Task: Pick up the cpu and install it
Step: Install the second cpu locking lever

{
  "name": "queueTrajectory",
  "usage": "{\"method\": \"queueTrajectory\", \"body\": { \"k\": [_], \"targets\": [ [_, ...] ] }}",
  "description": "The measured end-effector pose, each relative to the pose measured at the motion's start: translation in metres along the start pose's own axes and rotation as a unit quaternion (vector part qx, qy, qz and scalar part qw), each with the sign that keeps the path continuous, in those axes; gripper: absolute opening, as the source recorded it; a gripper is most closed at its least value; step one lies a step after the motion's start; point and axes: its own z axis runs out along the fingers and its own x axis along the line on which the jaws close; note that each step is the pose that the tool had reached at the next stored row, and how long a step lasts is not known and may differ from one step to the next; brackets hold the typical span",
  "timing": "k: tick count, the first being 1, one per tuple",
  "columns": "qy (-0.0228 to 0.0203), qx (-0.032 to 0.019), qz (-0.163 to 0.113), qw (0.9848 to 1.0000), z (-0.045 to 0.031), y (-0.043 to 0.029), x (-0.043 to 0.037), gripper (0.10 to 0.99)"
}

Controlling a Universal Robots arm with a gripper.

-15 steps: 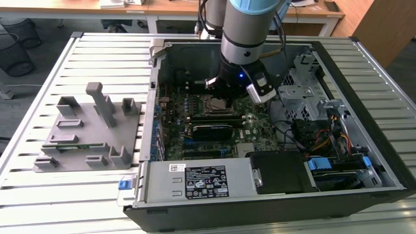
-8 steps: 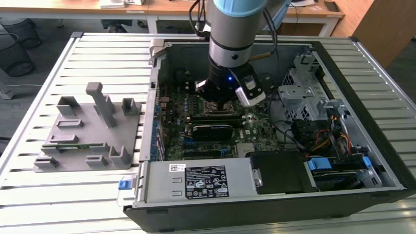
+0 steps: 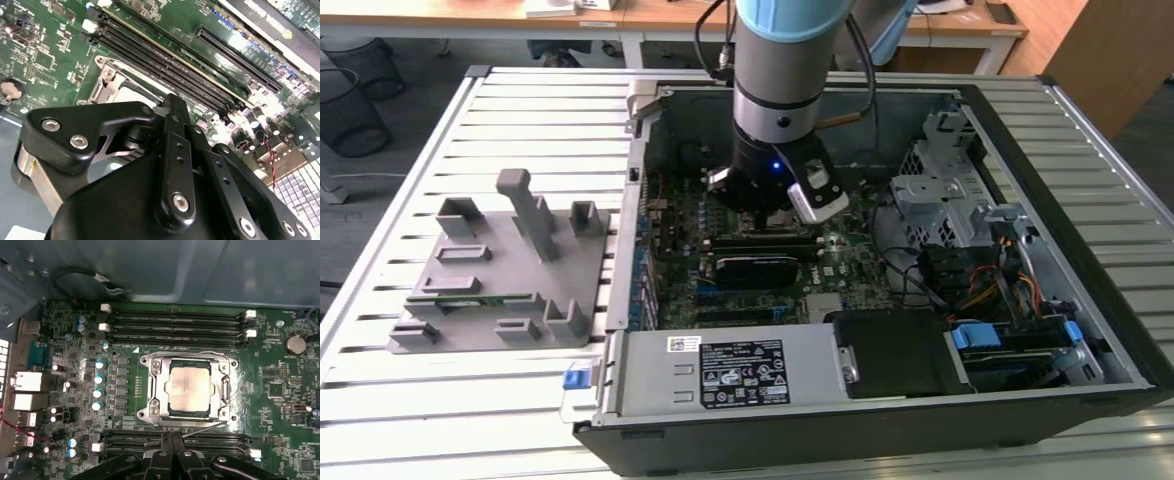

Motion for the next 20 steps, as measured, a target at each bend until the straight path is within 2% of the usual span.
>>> {"method": "queueTrajectory", "body": {
  "k": [8,14,15,20],
  "targets": [
    [0.0084,-0.0003,0.001,1.0000,0.0118,-0.0016,0.0001,0.106],
    [0.0125,-0.0014,0.002,0.9999,0.0183,-0.0026,0.0003,0.106],
    [0.0128,-0.0030,0.002,0.9999,0.0187,-0.0028,0.0004,0.106],
    [0.0124,-0.0184,0.002,0.9998,0.0187,-0.0084,0.0014,0.106]
  ]
}}
